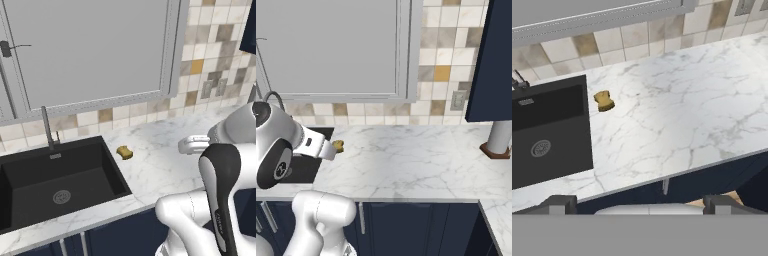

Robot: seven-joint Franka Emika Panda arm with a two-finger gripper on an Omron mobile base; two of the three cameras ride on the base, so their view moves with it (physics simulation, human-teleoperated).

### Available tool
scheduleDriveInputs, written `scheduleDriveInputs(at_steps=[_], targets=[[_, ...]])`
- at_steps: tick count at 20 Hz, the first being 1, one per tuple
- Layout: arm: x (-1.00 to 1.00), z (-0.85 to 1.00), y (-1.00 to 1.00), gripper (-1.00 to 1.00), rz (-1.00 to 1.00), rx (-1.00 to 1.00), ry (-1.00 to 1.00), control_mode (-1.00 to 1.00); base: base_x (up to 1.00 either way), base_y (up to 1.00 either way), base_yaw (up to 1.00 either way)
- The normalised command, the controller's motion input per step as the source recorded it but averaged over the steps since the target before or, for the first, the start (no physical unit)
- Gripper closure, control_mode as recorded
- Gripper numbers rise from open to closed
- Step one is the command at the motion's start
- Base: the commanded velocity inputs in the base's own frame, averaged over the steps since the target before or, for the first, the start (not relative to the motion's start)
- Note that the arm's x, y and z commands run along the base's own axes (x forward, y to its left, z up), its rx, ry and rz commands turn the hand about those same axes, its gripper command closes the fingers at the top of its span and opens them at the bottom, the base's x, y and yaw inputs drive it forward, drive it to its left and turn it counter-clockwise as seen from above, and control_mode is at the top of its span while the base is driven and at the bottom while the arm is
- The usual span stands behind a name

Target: Locate and retrieve the sponge and dish brush from the cabinet. Place them next to the sink.

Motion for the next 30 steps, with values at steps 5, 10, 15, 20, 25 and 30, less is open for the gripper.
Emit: scheduleDriveInputs(at_steps=[5, 10, 15, 20, 25, 30], targets=[[0.00, 0.00, 0.00, -1.00, 0.00, 0.00, 0.00, 1.00, -0.01, -0.03, -0.24], [0.00, 0.00, 0.00, -1.00, 0.00, 0.00, 0.00, 1.00, 0.00, 0.00, -0.44], [0.00, 0.00, 0.00, -1.00, 0.00, 0.00, 0.00, 1.00, 0.00, 0.00, -0.47], [0.00, 0.00, 0.00, -1.00, 0.00, 0.00, 0.00, 1.00, 0.01, 0.00, -0.44], [0.00, 0.00, 0.00, -1.00, 0.00, 0.00, 0.00, 1.00, 0.07, 0.00, -0.43], [0.00, 0.00, 0.00, -1.00, 0.00, 0.00, 0.00, 1.00, 0.07, 0.00, -0.43]])
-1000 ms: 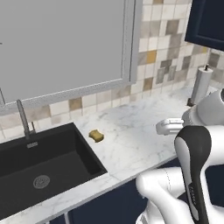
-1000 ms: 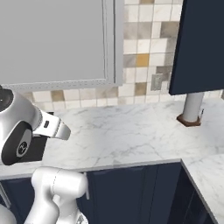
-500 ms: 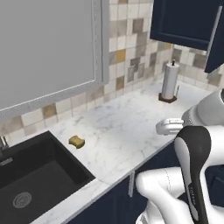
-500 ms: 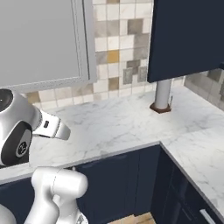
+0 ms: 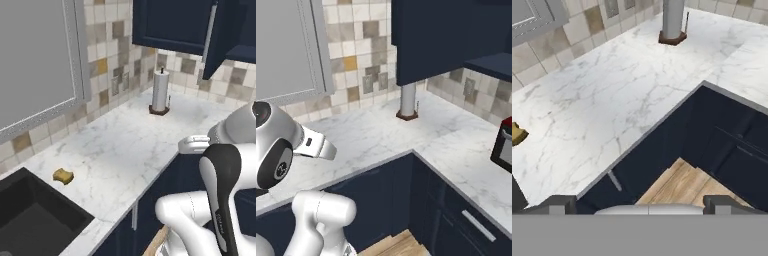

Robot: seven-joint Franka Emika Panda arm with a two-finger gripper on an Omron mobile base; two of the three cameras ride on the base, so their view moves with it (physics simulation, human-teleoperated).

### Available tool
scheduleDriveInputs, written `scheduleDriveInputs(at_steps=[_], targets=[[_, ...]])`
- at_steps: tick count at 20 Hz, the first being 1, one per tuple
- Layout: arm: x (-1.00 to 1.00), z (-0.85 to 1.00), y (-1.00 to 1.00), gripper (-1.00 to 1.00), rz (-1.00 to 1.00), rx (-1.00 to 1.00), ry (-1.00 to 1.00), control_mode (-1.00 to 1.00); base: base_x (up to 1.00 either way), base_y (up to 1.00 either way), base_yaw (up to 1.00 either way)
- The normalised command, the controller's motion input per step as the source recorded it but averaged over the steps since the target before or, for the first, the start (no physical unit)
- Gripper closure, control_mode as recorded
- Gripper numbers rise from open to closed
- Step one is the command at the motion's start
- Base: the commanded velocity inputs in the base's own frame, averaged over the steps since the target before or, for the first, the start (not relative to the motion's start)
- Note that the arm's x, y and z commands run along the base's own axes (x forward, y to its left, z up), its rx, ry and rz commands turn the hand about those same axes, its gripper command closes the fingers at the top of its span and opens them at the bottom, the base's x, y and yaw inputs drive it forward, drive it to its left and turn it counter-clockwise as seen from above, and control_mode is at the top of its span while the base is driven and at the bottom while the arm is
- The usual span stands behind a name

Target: Locate and retrieve the sponge and dish brush from the cabinet. Place them next to the sink.

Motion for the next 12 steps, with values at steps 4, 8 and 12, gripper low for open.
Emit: scheduleDriveInputs(at_steps=[4, 8, 12], targets=[[0.00, 0.00, 0.00, -1.00, 0.00, 0.00, 0.00, 1.00, 0.07, 0.00, -0.43], [0.00, 0.00, 0.00, -1.00, 0.00, 0.00, 0.00, 1.00, 0.07, 0.00, -0.43], [0.00, 0.00, 0.00, -1.00, 0.00, 0.00, 0.00, 1.00, 0.07, 0.00, -0.43]])
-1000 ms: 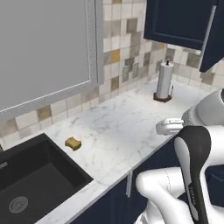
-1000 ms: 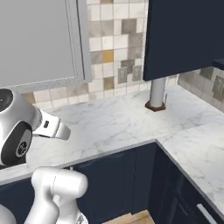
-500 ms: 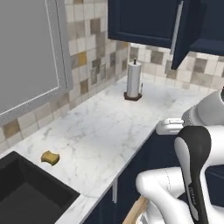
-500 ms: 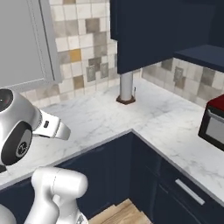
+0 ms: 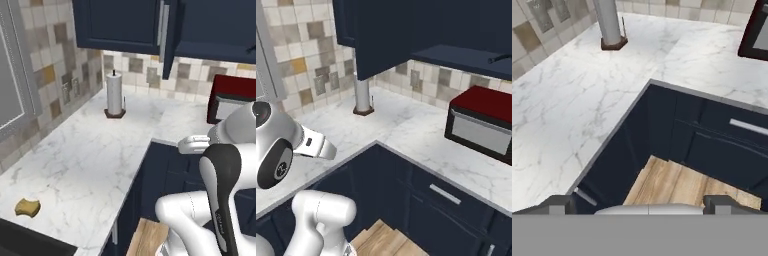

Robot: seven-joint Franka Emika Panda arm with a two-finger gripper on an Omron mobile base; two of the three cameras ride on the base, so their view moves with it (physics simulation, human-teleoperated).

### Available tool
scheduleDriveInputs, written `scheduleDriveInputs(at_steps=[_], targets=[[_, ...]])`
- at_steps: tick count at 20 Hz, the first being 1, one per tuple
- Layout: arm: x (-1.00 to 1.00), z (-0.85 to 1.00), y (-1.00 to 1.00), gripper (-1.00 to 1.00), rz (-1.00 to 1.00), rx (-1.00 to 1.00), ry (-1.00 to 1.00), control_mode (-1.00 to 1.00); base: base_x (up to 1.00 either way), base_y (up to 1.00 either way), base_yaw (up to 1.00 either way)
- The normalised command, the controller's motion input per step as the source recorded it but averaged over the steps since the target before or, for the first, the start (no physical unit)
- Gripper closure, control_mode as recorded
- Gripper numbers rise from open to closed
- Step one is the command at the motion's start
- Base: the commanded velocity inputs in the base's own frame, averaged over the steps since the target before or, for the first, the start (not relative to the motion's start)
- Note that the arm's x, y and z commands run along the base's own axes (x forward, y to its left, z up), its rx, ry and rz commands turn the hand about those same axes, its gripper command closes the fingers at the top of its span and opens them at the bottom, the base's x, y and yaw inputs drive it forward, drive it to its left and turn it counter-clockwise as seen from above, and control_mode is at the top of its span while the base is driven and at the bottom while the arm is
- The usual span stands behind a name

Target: Locate and retrieve the sponge and dish brush from the cabinet. Place them next to the sink.

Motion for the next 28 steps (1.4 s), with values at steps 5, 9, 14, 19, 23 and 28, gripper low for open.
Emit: scheduleDriveInputs(at_steps=[5, 9, 14, 19, 23, 28], targets=[[0.00, 0.00, 0.00, -1.00, 0.00, 0.00, 0.00, 1.00, 0.07, 0.00, -0.43], [0.00, 0.00, 0.00, -1.00, 0.00, 0.00, 0.00, 1.00, 0.06, 0.00, -0.44], [0.00, 0.00, 0.00, -1.00, 0.00, 0.00, 0.00, 1.00, 0.17, 0.04, -0.42], [0.00, 0.00, 0.00, -1.00, 0.00, 0.00, 0.00, 1.00, 0.47, 0.26, -0.36], [0.00, 0.00, 0.00, -1.00, 0.00, 0.00, 0.00, 1.00, 0.39, 0.46, -0.27], [0.00, 0.00, 0.00, -1.00, 0.00, 0.00, 0.00, 1.00, 0.14, 0.17, -0.05]])
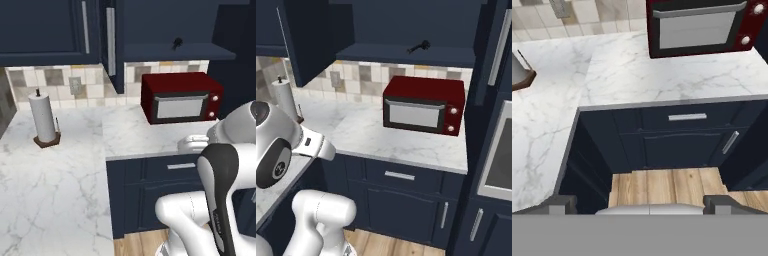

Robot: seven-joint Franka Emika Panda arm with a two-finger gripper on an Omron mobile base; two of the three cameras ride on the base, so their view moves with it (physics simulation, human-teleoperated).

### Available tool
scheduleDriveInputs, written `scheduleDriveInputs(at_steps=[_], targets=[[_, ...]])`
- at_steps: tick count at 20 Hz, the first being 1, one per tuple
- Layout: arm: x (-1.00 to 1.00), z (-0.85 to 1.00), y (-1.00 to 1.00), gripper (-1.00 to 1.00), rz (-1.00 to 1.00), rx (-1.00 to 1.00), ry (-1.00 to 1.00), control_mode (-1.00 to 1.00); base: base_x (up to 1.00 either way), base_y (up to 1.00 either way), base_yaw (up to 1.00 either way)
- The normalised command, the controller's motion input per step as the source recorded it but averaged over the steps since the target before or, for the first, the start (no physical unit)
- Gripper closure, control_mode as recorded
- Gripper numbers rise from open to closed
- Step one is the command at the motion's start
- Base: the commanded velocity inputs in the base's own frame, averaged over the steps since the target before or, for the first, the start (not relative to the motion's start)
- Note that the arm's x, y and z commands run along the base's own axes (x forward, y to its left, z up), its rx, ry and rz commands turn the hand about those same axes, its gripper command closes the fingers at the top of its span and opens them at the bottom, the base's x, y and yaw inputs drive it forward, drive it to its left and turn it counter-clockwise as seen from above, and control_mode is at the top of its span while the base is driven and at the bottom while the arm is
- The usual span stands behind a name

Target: Locate and retrieve the sponge and dish brush from the cabinet. Place them next to the sink.

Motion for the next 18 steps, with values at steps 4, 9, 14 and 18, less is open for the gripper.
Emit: scheduleDriveInputs(at_steps=[4, 9, 14, 18], targets=[[0.00, 0.00, 0.00, -1.00, 0.00, 0.00, 0.00, 1.00, 0.41, -0.28, 0.14], [0.00, 0.00, 0.00, -1.00, 0.00, 0.00, 0.00, 1.00, 0.47, -0.35, 0.18], [0.00, 0.00, 0.00, -1.00, 0.00, 0.00, 0.00, 1.00, 0.25, -0.47, 0.14], [0.00, 0.00, 0.00, -1.00, 0.00, 0.00, 0.00, 1.00, -0.02, -0.71, 0.04]])
